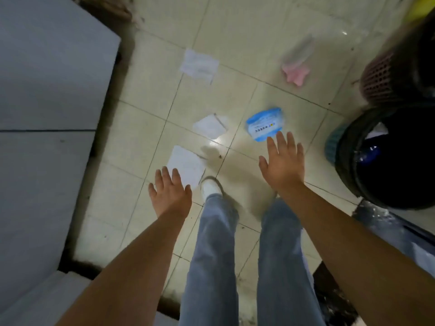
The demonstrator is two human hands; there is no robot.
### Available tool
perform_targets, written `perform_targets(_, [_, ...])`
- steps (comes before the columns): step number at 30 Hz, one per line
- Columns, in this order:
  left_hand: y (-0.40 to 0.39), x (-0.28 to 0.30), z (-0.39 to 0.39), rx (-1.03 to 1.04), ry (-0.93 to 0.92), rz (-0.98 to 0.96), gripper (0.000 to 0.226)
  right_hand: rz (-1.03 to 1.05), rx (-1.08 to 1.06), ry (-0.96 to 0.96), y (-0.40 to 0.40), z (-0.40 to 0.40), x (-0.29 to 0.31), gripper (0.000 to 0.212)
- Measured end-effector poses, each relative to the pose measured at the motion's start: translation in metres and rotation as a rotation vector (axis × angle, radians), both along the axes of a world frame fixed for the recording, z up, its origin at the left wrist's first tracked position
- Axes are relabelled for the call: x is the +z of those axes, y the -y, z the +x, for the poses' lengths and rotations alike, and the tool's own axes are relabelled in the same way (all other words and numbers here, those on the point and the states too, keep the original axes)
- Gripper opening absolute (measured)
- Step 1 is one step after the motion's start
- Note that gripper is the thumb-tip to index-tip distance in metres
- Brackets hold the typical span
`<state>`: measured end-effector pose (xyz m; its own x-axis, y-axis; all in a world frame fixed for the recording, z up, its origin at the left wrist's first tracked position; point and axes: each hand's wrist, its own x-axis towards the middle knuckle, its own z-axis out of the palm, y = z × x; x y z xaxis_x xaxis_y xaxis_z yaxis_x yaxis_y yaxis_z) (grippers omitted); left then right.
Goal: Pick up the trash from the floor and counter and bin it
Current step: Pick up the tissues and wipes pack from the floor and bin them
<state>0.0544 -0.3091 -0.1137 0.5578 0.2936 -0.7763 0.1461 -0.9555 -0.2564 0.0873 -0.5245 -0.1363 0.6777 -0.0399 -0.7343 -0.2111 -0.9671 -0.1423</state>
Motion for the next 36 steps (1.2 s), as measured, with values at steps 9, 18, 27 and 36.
perform_targets(9, [-0.098, -0.156, -0.02, 0.62, 0.037, -0.096, 0.062, -0.012, 0.279, -0.03, -0.117, 0.045, -0.145, 0.05])
perform_targets(18, [-0.161, -0.344, -0.023, 0.586, 0.108, -0.09, 0.077, -0.009, 0.09, 0.03, -0.158, 0.08, -0.316, 0.071])
perform_targets(27, [-0.159, -0.372, -0.047, 0.52, 0.371, -0.137, 0.024, -0.016, -0.065, 0.094, -0.181, 0.086, -0.349, 0.035])
perform_targets(36, [-0.126, -0.241, 0.008, 0.381, 0.389, -0.372, 0.026, 0.038, -0.089, 0.017, -0.161, 0.078, -0.236, 0.031])
